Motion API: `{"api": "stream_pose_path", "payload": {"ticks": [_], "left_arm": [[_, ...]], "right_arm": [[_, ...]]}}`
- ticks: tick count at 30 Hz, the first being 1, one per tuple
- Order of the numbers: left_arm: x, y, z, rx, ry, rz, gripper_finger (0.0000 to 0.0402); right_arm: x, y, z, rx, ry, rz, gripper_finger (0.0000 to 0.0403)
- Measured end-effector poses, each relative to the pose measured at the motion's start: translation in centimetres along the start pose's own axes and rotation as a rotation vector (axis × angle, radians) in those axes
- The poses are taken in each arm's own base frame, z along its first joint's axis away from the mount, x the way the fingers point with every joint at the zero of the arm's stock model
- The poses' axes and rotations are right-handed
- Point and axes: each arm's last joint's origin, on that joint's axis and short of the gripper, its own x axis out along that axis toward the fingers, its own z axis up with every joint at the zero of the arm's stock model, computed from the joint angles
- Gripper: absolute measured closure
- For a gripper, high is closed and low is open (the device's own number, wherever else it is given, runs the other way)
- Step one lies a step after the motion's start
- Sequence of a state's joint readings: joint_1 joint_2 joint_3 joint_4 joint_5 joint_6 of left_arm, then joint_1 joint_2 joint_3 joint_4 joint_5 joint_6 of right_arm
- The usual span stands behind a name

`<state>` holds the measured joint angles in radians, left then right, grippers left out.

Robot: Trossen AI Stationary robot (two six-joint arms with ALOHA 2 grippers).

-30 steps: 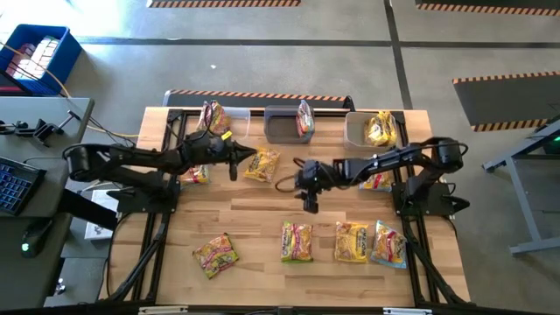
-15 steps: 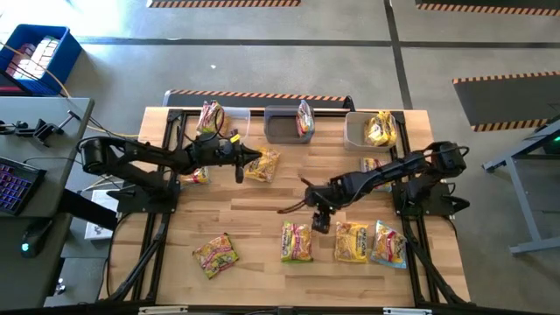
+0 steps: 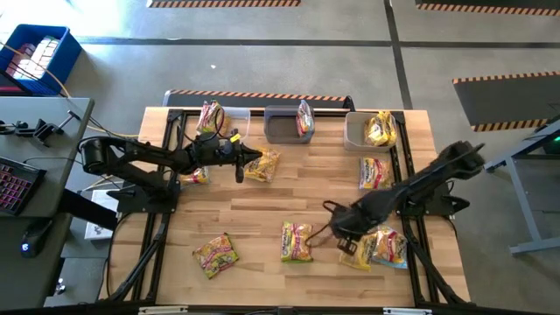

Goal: Sort Maruchan noodles
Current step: Put the bottom right blue noodle pack into the black bin

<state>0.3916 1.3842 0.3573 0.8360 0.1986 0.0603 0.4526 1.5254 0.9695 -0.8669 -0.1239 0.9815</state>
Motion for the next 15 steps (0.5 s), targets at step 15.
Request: {"api": "stream_pose_path", "payload": {"ticks": [15], "left_arm": [[0.0, 0.0, 0.0, -0.006, 0.0, 0.0, 0.0392]], "right_arm": [[-1.5, 0.5, -7.9, 0.678, 0.114, -0.193, 0.04]]}}
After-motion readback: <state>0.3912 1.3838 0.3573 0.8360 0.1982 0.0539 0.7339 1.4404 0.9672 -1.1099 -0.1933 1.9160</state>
